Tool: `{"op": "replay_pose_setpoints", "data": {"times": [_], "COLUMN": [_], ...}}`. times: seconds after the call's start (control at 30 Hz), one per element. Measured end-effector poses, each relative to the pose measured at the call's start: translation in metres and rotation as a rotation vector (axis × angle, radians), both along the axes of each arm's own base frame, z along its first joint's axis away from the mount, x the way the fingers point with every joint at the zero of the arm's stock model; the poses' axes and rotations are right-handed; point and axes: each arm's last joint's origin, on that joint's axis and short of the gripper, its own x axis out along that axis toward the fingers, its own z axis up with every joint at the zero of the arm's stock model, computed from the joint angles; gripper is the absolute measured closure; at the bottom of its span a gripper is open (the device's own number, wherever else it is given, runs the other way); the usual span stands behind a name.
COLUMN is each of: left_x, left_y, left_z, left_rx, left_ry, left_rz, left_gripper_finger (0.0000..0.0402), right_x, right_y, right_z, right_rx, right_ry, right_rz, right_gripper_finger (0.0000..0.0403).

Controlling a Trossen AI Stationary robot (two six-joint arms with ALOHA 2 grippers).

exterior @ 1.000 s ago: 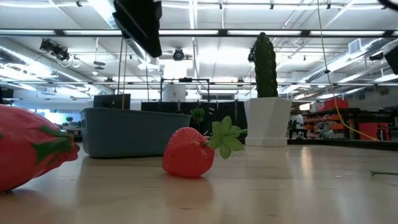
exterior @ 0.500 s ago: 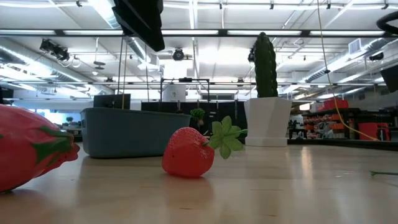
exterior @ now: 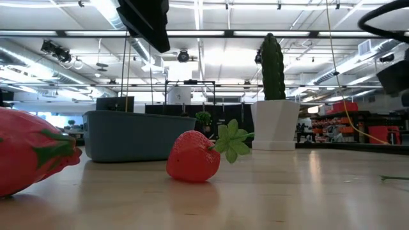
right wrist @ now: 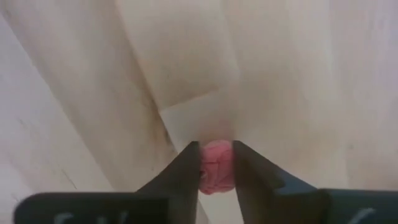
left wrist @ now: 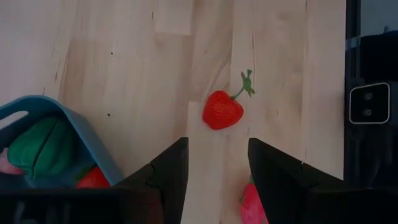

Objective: Pick and placing Produce into tupperware
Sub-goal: Put the pink peach into the blue bin

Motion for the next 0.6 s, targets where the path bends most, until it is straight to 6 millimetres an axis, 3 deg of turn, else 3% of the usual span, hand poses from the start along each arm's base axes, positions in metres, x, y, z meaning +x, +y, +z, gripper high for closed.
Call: {"op": "replay_pose_setpoints", "data": {"times": [0.17, 0.3, 0.6], "left_x": [0.001, 0.000, -0.017], "left_y": [0.000, 0.003, 0.017], "left_z": [0.005, 0.020, 0.089], "left_rx": [0.016, 0.055, 0.281], "left_ry": [-0.003, 0.014, 0.078], "left_rz": [-0.028, -0.050, -0.051], "left_gripper_finger": [0.0236, 0.0249, 0.0287], "right_x": [0.006, 0.021, 0.095], "right_y": [-0.007, -0.013, -0.038], "right_z": [0.003, 0.013, 0.056], "right_rx": [0.018, 0.013, -0.034], "right_ry": [-0.007, -0.071, -0.534], "right_rz": [-0.008, 0.003, 0.147], "right_gripper_finger": [0.0336, 0.0332, 0.0332]}}
